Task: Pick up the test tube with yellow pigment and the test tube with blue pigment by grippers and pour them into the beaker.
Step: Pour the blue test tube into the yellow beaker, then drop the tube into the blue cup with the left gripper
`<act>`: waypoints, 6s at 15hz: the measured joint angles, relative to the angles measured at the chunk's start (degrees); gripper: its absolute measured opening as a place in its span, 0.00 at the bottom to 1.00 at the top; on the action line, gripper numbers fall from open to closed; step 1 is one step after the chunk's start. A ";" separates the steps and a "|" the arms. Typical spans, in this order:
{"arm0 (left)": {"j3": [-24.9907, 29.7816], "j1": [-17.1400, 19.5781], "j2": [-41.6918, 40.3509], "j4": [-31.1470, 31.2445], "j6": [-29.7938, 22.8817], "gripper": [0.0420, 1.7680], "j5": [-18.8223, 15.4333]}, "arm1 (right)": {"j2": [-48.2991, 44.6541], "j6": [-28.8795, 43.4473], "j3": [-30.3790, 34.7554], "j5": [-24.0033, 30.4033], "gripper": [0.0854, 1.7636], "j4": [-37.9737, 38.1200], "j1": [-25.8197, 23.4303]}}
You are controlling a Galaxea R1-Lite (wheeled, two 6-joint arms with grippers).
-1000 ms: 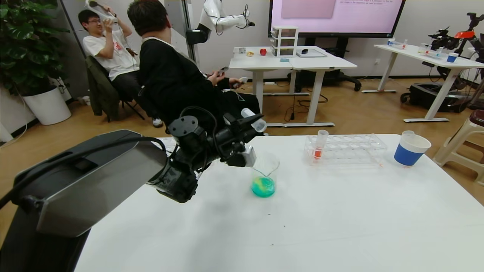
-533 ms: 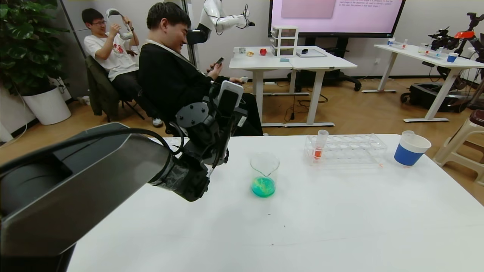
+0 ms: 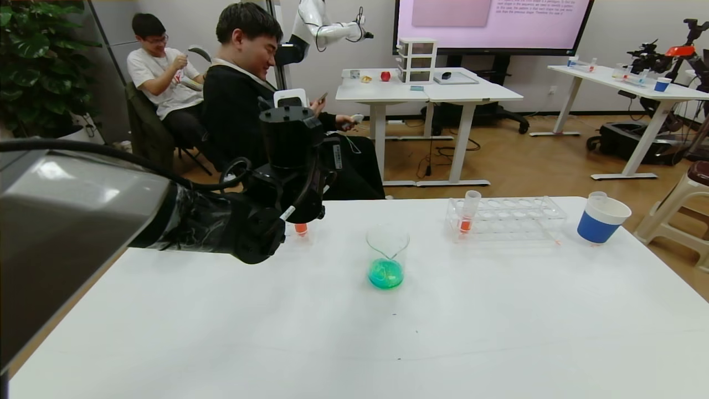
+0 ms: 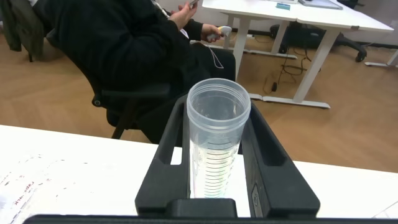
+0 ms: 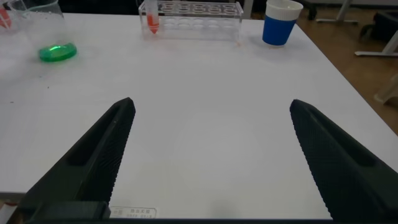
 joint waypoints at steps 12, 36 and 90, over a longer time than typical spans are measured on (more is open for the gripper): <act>12.71 29.73 -8.00 -2.15 1.76 0.26 -14.02 | 0.00 0.00 0.00 0.00 0.98 0.02 0.00; 14.20 42.57 9.51 -17.79 1.33 0.26 -18.21 | 0.00 0.00 0.00 0.00 0.98 0.02 0.00; 45.02 31.95 -104.89 50.49 19.48 0.99 -24.55 | 0.00 0.00 0.00 0.00 0.98 0.00 0.00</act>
